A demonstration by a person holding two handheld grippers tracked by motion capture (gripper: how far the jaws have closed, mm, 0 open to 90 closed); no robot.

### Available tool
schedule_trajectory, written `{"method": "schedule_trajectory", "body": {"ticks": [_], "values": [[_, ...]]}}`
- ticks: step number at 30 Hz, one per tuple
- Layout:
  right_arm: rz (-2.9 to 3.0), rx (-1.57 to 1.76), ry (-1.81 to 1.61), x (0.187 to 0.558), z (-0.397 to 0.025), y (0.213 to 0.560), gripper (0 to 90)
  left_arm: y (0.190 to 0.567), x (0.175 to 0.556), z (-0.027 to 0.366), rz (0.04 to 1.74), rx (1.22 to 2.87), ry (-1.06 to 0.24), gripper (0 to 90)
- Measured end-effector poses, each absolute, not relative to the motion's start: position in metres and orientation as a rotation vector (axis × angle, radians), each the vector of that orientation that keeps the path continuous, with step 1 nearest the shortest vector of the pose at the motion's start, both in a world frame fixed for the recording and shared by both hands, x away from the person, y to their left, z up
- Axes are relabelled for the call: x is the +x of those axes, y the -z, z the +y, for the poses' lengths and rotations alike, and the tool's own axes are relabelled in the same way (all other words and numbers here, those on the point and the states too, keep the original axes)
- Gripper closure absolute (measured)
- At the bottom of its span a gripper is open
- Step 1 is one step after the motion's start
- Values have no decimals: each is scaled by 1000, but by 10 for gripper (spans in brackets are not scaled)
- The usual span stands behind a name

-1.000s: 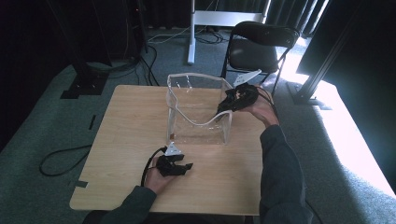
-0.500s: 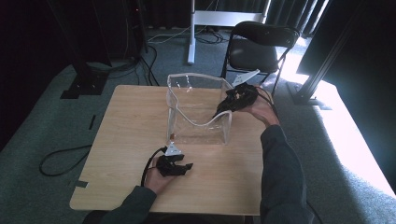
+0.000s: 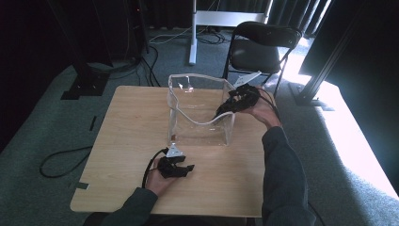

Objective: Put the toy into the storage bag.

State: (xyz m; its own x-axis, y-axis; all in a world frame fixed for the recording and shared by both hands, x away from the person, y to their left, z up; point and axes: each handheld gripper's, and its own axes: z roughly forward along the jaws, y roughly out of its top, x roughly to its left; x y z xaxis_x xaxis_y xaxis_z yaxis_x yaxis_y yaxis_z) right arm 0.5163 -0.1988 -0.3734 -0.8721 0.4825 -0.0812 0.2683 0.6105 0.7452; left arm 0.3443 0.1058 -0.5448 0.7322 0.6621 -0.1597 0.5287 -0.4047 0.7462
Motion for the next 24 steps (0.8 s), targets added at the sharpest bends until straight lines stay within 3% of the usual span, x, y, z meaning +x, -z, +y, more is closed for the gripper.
{"method": "schedule_trajectory", "body": {"ticks": [14,24], "values": [[2462,602,-1148,502,-215,360,264,545,344,106,896,2099,-201,403],[2306,662,-1172,470,-250,360,264,545,344,105,897,2097,-201,403]]}}
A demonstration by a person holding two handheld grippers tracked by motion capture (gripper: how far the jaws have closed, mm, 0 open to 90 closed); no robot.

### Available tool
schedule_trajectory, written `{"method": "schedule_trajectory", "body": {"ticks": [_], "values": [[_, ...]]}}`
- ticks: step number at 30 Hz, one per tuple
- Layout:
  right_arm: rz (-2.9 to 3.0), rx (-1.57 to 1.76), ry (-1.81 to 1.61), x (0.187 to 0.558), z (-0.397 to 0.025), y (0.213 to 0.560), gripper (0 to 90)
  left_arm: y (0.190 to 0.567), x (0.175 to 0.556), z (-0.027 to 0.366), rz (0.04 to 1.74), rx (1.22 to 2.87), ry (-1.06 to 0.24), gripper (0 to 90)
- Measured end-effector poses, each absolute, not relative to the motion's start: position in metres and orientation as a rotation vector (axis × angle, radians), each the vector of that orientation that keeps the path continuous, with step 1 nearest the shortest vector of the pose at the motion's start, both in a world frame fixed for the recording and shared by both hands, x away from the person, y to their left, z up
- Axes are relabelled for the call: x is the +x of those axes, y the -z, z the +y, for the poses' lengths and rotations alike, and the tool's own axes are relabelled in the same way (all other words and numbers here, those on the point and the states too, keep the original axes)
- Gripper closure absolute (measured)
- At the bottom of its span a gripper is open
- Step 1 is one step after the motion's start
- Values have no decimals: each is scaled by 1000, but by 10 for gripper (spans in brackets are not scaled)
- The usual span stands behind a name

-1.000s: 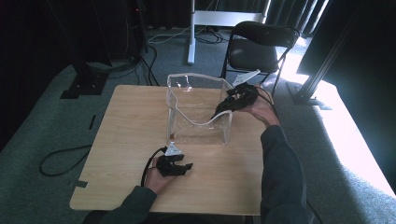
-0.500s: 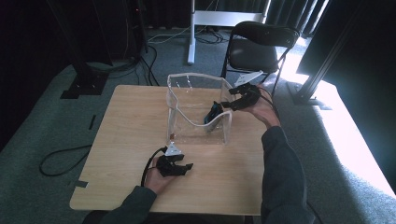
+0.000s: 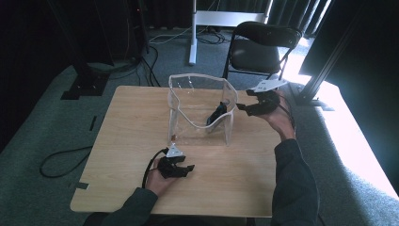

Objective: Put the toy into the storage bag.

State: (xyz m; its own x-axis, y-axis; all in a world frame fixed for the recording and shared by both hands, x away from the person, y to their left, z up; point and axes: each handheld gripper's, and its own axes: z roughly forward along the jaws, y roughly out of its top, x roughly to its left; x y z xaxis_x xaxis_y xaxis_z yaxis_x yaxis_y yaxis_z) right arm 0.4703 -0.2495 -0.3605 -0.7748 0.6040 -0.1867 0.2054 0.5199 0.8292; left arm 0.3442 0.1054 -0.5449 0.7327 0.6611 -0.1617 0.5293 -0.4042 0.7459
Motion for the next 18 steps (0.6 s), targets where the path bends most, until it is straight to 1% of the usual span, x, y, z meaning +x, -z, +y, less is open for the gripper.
{"method": "schedule_trajectory", "body": {"ticks": [8,11,12,13,18], "values": [[2240,709,-1240,441,-262,383,277,545,344,105,897,2098,-200,403],[2195,754,-1321,424,-259,403,277,545,344,105,899,2094,-199,403],[2192,786,-1361,415,-255,415,277,545,344,105,899,2094,-199,403],[2192,786,-1361,415,-255,415,277,545,344,106,899,2095,-199,403],[2194,845,-1366,392,-244,451,268,545,344,106,896,2098,-201,403]]}}
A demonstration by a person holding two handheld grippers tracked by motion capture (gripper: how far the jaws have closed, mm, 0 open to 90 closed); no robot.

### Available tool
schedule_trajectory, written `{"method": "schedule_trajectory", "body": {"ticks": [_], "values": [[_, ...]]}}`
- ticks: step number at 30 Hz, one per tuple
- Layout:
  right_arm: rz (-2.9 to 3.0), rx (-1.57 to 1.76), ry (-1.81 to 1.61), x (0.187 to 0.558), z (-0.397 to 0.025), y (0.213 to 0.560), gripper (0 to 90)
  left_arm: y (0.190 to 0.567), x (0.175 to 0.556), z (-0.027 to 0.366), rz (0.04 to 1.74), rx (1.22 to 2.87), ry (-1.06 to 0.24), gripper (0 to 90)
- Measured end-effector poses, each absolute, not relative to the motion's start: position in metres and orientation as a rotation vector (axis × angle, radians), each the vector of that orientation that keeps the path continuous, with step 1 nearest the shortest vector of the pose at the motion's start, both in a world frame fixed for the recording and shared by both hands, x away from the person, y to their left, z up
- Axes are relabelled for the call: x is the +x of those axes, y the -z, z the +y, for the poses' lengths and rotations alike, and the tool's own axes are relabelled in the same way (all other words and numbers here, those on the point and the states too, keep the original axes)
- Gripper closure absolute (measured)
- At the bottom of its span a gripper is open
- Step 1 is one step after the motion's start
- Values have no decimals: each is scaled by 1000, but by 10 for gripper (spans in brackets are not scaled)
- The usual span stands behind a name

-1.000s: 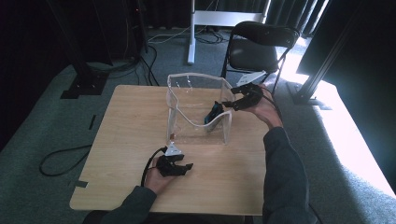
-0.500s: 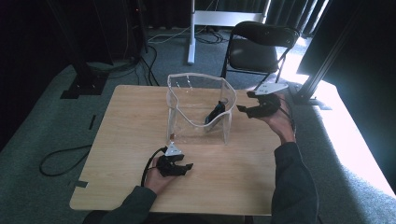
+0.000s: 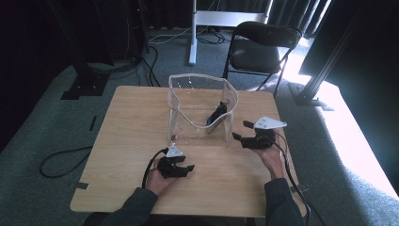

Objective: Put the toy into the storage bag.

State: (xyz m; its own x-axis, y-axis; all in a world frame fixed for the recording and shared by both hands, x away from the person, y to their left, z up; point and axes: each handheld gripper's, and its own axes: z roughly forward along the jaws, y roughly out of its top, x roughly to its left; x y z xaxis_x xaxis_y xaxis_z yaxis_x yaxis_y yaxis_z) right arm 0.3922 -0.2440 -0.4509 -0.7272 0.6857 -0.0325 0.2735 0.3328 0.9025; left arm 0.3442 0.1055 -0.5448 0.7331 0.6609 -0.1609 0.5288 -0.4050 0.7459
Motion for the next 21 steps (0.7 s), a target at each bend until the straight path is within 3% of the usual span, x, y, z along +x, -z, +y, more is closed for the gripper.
{"method": "schedule_trajectory", "body": {"ticks": [4,21], "values": [[2208,864,-1288,381,-236,473,262,545,344,105,897,2098,-201,403],[2241,977,-1208,382,-236,505,217,545,344,105,893,2104,-209,403]]}}
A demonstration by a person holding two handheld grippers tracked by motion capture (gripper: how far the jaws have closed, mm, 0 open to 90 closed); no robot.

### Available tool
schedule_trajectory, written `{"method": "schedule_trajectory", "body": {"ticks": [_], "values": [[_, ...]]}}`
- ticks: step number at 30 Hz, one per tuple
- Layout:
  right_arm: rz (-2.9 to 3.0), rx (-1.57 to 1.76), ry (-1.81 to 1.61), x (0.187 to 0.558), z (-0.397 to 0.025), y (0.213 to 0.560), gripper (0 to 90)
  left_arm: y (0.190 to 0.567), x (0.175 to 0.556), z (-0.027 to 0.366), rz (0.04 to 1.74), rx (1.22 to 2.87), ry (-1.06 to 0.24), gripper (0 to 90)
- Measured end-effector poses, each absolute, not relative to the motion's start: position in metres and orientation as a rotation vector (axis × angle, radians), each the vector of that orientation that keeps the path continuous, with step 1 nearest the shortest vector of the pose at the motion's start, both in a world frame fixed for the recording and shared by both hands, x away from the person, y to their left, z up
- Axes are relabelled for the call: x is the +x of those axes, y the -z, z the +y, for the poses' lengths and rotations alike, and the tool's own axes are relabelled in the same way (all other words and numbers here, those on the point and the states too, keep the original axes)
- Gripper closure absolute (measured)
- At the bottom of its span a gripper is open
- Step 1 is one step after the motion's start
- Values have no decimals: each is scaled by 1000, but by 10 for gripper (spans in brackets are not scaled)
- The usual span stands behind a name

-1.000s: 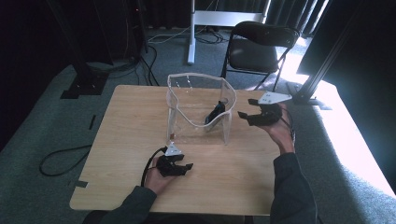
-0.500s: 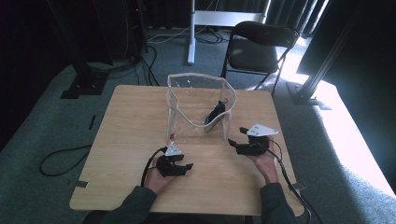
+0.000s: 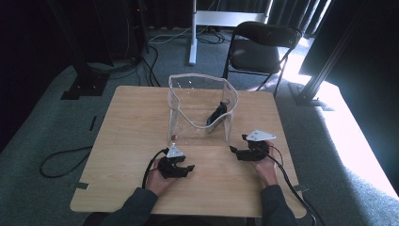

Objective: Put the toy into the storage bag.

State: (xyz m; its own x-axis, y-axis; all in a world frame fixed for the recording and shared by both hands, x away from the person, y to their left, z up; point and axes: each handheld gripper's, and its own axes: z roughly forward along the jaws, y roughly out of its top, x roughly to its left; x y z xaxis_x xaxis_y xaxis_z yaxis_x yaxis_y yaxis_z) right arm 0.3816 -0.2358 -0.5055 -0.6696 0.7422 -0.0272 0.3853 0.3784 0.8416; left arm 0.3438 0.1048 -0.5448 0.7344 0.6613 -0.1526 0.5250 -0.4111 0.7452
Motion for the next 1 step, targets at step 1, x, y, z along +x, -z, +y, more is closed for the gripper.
{"method": "schedule_trajectory", "body": {"ticks": [1], "values": [[2249,985,-1203,382,-236,507,216,545,344,105,893,2104,-209,403]]}}
